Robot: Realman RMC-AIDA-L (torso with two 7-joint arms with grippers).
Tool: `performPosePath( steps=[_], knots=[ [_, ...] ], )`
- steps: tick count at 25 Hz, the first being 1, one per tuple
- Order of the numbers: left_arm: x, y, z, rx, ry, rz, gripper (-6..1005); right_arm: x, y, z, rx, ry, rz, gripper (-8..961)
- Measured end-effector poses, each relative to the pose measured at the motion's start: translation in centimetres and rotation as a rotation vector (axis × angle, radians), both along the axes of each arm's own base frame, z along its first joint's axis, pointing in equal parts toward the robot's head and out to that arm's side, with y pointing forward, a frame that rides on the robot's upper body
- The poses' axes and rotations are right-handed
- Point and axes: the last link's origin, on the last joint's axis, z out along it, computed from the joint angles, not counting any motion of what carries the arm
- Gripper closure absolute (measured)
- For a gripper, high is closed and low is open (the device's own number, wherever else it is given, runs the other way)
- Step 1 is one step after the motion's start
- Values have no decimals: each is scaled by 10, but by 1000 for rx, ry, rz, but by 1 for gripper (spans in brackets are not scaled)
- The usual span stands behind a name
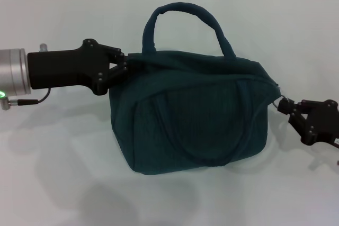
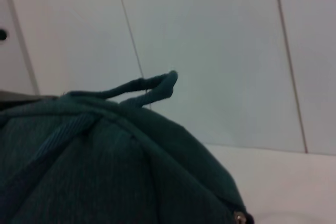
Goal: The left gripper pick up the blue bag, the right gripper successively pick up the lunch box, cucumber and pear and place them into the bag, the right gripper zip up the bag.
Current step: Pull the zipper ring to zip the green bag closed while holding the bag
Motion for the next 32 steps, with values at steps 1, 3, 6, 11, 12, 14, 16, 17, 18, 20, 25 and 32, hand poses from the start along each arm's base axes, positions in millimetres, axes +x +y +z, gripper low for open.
performPosePath(
  steps=[1,3,6,11,12,14,16,17,18,20,25,32],
  knots=[
    [0,0,0,0,0,0,927,-1,1,-1,-4,-3,2,937],
    [0,0,0,0,0,-1,923,-2,1,-2,-8,-3,7,937],
    [0,0,0,0,0,0,918,-7,-1,2,2,36,30,937],
    [-2,-1,0,0,0,5,909,-10,-8,16,56,118,57,936],
    [-2,-1,0,1,0,5,907,-9,-7,18,62,117,50,936],
    [-2,-1,0,1,1,5,904,-3,-6,19,72,96,23,935],
    [-2,-1,0,1,1,4,900,2,-4,17,75,71,-3,935],
    [-2,-1,0,1,1,3,899,4,-3,16,75,57,-15,935],
    [-2,-1,0,1,1,3,897,5,-2,15,74,46,-25,935],
    [-2,-1,0,1,1,2,894,8,-1,12,67,23,-39,935],
    [0,0,0,0,-1,-1,885,9,2,3,38,-25,-51,934],
    [0,0,0,0,-1,-1,873,5,5,-2,22,-36,-37,933]
  ],
)
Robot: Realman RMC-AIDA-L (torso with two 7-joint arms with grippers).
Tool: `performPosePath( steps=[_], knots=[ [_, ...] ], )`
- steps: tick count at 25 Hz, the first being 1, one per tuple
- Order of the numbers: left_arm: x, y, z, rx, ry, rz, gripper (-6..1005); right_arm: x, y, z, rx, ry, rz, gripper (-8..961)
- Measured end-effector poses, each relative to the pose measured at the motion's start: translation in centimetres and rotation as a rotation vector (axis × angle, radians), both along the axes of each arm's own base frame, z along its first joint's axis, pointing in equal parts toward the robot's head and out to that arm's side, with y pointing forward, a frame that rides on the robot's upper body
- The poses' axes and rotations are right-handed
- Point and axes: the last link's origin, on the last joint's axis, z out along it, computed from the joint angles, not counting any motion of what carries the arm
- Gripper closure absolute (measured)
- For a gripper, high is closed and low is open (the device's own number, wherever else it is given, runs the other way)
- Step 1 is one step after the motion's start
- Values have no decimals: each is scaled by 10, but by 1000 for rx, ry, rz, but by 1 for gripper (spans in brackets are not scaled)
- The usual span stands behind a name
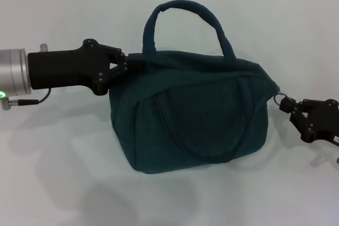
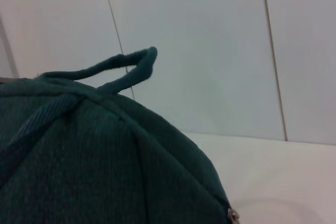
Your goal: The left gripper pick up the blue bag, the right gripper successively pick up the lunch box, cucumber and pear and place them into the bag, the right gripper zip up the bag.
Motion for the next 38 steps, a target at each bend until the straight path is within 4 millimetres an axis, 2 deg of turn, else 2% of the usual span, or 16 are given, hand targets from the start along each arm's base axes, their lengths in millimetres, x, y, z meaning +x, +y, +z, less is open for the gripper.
performPosePath(
  steps=[8,13,21,26,30,33,37,38],
  knots=[
    [0,0,1,18,-24,12,859,3,3,10,32,63,-56,932],
    [0,0,0,59,-78,46,850,1,-3,17,43,116,-38,931],
    [-9,-8,6,157,-145,66,836,2,-18,30,86,187,-11,647],
    [-13,-21,18,284,-243,37,607,-6,-27,51,163,274,82,428],
    [-16,-37,28,403,-348,0,522,-16,-32,68,216,355,157,264],
    [-12,-45,30,358,-389,-32,457,-32,-27,78,169,424,236,197],
    [1,-51,27,164,-399,-89,372,-57,-16,82,5,460,324,107],
    [4,-52,25,117,-396,-102,290,-65,-12,82,-59,459,351,85]
  ],
)
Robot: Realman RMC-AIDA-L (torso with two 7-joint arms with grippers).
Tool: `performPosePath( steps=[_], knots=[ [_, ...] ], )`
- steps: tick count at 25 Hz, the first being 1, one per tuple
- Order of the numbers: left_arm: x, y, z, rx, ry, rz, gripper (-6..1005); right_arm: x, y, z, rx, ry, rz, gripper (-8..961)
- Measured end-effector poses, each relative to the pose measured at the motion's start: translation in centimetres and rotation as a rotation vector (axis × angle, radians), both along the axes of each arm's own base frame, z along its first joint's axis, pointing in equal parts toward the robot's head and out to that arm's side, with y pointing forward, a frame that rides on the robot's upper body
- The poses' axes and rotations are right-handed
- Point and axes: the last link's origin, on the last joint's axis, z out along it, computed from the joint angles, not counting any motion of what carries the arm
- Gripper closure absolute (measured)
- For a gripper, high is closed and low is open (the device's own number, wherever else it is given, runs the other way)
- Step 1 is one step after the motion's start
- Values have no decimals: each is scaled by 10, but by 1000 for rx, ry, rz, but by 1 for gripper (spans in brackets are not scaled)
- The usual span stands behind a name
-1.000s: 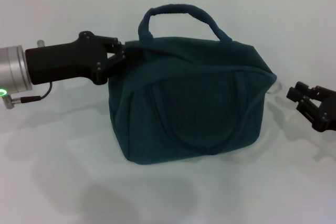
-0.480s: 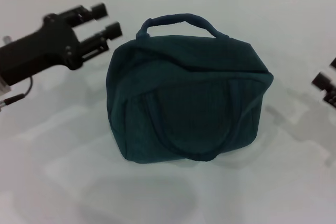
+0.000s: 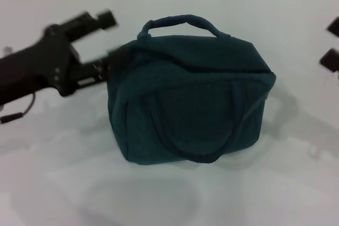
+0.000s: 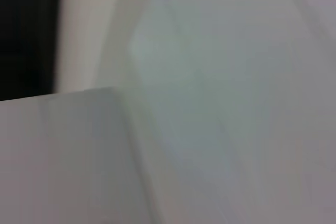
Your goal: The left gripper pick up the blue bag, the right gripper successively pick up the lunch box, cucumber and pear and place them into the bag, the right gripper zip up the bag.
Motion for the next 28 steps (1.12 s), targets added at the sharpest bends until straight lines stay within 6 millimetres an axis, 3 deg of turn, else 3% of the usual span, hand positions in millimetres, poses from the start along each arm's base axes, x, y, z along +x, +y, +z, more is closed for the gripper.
performPosePath(
  steps=[1,4,10,16,28],
  knots=[
    [5,-1,-3,-63,14,-34,209,-8,3,0,-50,-11,38,80],
    [17,-3,-12,-186,48,-106,209,-30,6,0,-203,-52,167,64],
    [25,-4,-21,-237,56,-145,209,-56,7,-11,-400,-147,336,63],
    [25,-3,-21,-231,58,-142,209,-59,6,-22,-449,-193,356,64],
    [21,-6,-22,-235,57,-129,209,-57,3,-23,-447,-189,350,63]
  ],
)
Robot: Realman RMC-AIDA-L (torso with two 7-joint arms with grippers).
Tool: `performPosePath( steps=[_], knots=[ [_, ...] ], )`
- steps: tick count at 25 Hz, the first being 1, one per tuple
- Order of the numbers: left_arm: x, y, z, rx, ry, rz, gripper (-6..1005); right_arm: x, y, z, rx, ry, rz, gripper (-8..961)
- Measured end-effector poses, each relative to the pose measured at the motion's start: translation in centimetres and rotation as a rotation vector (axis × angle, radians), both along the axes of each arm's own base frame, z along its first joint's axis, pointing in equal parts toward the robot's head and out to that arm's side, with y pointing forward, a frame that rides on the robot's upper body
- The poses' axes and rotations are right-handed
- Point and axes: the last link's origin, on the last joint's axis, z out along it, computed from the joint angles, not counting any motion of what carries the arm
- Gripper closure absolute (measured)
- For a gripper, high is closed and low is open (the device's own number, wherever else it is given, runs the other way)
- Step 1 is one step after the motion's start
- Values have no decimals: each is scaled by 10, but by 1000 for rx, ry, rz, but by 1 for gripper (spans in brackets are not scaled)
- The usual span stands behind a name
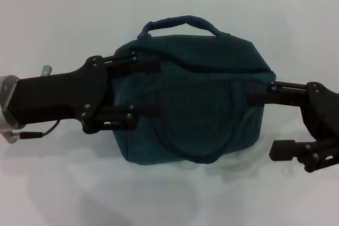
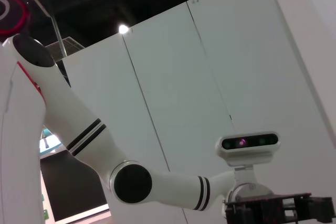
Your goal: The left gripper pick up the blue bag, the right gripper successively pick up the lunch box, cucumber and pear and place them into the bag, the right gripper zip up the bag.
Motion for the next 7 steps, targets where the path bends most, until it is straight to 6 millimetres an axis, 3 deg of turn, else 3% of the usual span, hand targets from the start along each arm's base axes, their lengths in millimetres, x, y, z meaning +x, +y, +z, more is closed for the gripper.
performPosePath(
  steps=[7],
  knots=[
    [0,-1,-1,-10,6,2,209,2,-2,1,3,10,-6,63]
  ],
)
